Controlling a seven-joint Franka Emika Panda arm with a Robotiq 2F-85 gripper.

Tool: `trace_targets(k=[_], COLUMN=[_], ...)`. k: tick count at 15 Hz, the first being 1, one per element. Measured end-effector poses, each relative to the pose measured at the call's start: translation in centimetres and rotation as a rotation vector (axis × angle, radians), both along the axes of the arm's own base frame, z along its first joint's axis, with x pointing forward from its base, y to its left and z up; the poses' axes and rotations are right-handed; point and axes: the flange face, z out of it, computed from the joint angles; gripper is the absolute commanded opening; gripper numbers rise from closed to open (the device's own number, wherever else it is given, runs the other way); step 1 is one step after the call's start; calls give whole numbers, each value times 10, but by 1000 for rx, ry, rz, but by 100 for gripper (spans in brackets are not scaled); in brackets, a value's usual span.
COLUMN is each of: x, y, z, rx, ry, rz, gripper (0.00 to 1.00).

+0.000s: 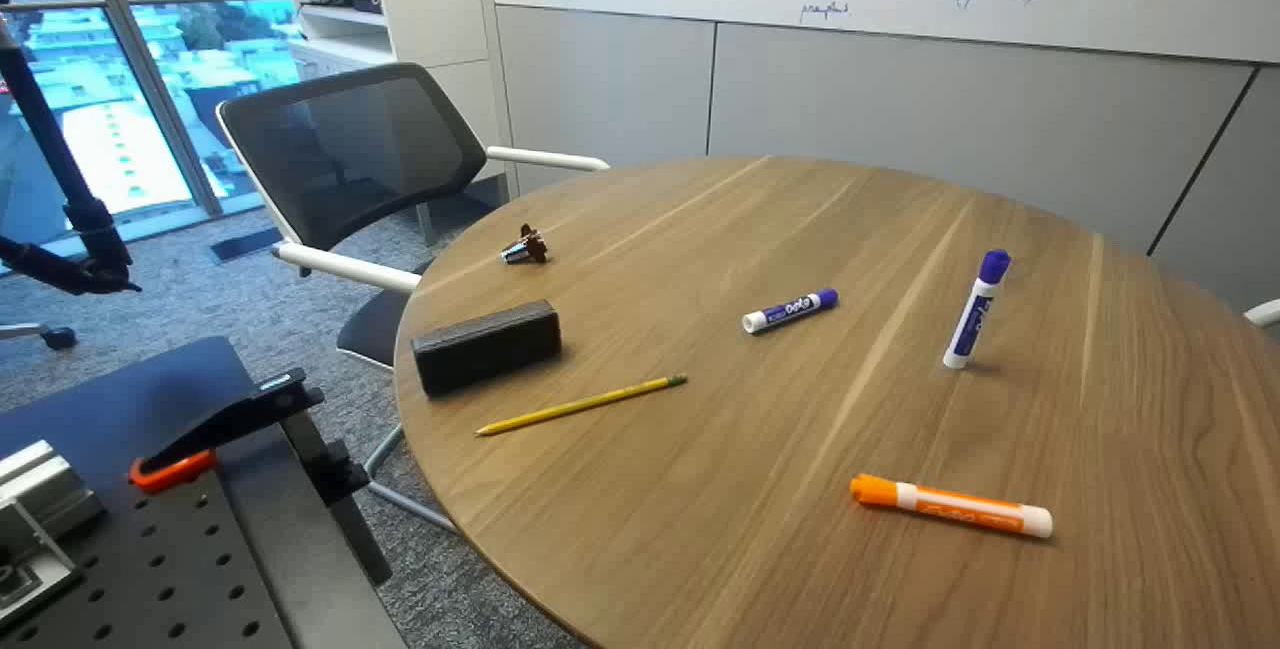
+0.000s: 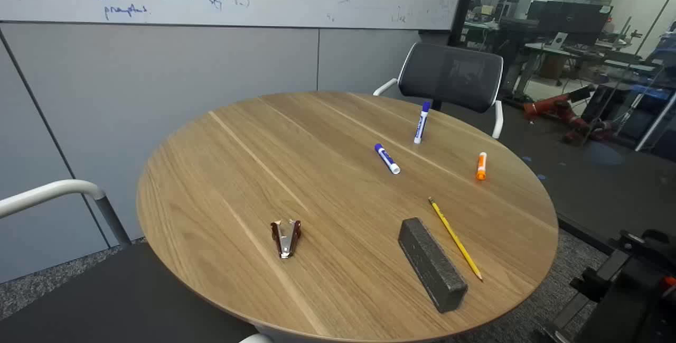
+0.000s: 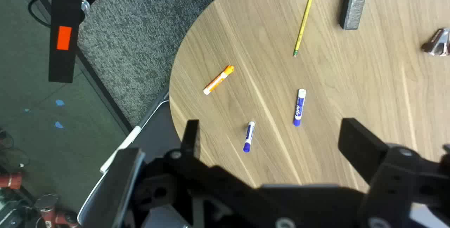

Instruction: Move the yellow marker to the left

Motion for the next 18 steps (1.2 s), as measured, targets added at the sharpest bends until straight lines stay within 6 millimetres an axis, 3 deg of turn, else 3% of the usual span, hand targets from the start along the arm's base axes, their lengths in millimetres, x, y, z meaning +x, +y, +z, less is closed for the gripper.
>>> trace_targets(k=[13, 16, 18], x=[1, 14, 33], y=[0, -7, -22], z=[-1, -12, -27], rx=[2, 17, 31], ry=[2, 32, 66], rz=[1, -18, -43], gripper=[100, 100, 100])
